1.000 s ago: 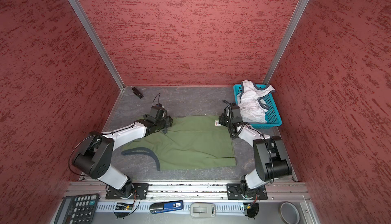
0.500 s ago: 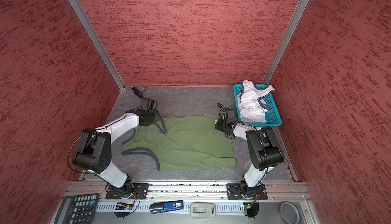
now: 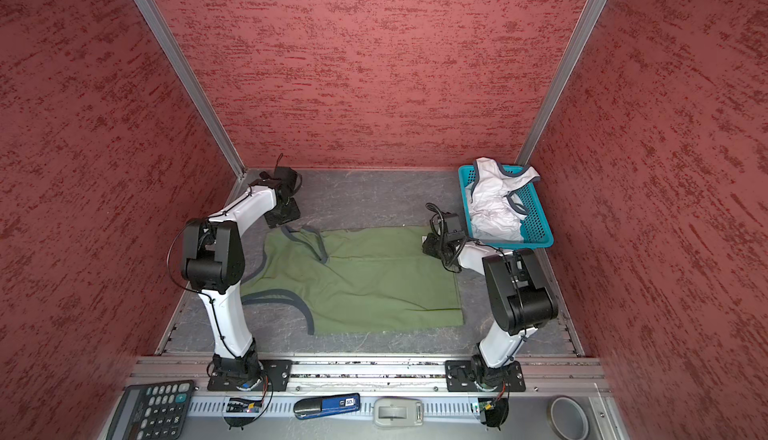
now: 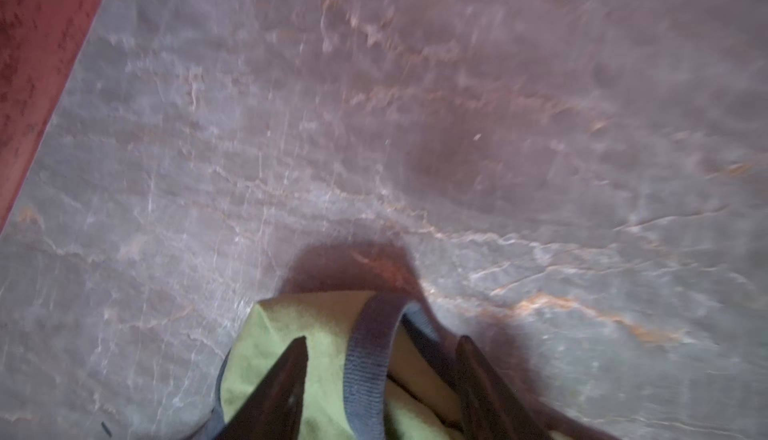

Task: Fold and stack the tank tops

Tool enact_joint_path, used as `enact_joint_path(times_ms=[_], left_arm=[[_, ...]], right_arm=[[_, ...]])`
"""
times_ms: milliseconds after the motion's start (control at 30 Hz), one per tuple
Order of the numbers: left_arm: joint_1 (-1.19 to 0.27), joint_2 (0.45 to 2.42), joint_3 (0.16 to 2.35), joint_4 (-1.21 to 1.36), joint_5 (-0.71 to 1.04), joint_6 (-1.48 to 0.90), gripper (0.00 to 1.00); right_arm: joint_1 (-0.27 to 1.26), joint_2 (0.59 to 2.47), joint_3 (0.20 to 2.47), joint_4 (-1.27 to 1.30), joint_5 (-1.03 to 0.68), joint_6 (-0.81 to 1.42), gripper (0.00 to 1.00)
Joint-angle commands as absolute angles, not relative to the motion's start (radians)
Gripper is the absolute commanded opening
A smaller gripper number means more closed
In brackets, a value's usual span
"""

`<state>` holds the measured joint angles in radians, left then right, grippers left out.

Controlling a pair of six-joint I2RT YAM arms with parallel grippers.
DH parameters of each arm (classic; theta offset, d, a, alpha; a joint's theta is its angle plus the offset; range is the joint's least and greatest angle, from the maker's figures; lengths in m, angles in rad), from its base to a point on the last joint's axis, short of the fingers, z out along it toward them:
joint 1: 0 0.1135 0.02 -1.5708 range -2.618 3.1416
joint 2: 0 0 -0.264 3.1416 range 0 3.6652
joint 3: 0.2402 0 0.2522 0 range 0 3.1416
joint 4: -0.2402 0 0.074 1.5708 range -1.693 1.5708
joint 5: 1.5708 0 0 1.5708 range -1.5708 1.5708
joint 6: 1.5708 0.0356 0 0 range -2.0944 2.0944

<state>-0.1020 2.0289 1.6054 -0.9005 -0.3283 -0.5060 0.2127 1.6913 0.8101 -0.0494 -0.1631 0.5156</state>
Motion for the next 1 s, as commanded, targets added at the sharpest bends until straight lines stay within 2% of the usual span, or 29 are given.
enact_joint_path(times_ms=[0, 167, 367, 467, 667, 733, 833, 967], left_arm=[[-0.095, 2.068, 1.636, -0.974, -0.352, -0.460, 0.53], [-0.066, 2.026, 1.558, -0.920, -0.325, -0.468, 0.41], [-0.032, 1.874, 1.384, -0.809, -0.328, -0.501, 0.29], [-0.025, 1.745, 1.228, -0.702, -0.323, -0.539, 0.36], [0.049, 1.684, 1.078, -0.593, -0.199, -0.541, 0.31], [0.040, 1.669, 1.092, -0.589, -0.217, -0.512, 0.31], [-0.025, 1.671, 1.176, -0.631, -0.333, -0.449, 0.41], [-0.061, 1.748, 1.299, -0.701, -0.360, -0.399, 0.46]], right_arm=[[0.210, 1.742, 0.811, -0.090, -0.118, 0.509, 0.47], [0.209, 1.745, 0.810, -0.090, -0.108, 0.511, 0.47], [0.209, 1.753, 0.810, -0.095, -0.093, 0.512, 0.48], [0.210, 1.761, 0.813, -0.101, -0.082, 0.512, 0.48], [0.209, 1.764, 0.816, -0.104, -0.077, 0.517, 0.49], [0.207, 1.765, 0.815, -0.105, -0.080, 0.517, 0.49], [0.208, 1.766, 0.815, -0.104, -0.081, 0.518, 0.49], [0.209, 1.768, 0.812, -0.101, -0.082, 0.522, 0.49]])
